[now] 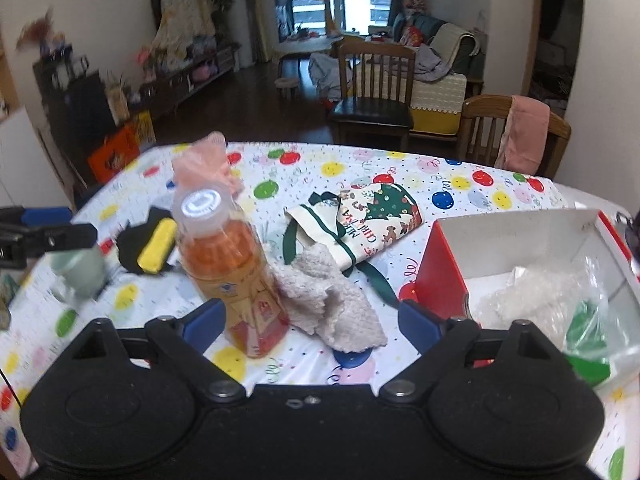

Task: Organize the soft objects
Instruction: 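Grasp the yellow sponge cloth with the left tool while the right tool grasps the grey fuzzy towel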

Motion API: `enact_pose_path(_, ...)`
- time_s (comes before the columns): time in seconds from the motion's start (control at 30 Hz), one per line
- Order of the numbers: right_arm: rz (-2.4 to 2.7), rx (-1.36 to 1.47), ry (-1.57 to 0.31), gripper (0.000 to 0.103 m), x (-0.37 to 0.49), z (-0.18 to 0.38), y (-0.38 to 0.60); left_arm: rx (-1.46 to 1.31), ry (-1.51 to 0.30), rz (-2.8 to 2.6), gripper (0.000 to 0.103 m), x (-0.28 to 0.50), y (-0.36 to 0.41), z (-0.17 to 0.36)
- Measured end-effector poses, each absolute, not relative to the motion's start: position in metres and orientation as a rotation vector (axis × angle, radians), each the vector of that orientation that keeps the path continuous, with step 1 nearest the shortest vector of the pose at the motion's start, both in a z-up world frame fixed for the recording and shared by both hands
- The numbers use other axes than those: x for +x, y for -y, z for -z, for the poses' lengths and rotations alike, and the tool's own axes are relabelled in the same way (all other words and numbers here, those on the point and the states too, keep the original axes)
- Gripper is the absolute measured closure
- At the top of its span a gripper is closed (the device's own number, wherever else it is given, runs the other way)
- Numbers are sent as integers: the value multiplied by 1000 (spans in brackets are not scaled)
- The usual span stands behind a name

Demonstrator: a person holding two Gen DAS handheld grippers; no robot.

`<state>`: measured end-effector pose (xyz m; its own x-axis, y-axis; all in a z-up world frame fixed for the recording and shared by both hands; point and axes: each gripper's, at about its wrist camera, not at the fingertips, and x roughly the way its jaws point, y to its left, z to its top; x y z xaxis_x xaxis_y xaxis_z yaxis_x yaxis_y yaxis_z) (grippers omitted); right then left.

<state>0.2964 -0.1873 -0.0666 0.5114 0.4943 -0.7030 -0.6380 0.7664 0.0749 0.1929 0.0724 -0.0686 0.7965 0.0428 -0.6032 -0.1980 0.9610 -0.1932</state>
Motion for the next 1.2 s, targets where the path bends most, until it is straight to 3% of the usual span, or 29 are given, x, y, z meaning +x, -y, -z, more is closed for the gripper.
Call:
enact_pose_path(0.33, -705, -379, -797, 26, 323, 99, 164, -293, -705, -242, 1, 226, -102, 109)
enact_pose_path(0.7, -733, -439, -839, 31, 348, 128, 149, -294, -773, -326, 2, 260, -118, 136)
enact_pose_path(0.87, -742, -433, -840, 34, 355, 134, 144, -291, -811, -336, 15, 271, -125, 146)
enact_pose_path(1.03, -742, -442, -842, 41, 361, 140, 140, -332, -841, -339, 39, 276, -137, 157)
enact_pose_path(1.2, -751, -454, -839, 43, 363, 145, 137, -350, -876, -341, 46, 281, -143, 169)
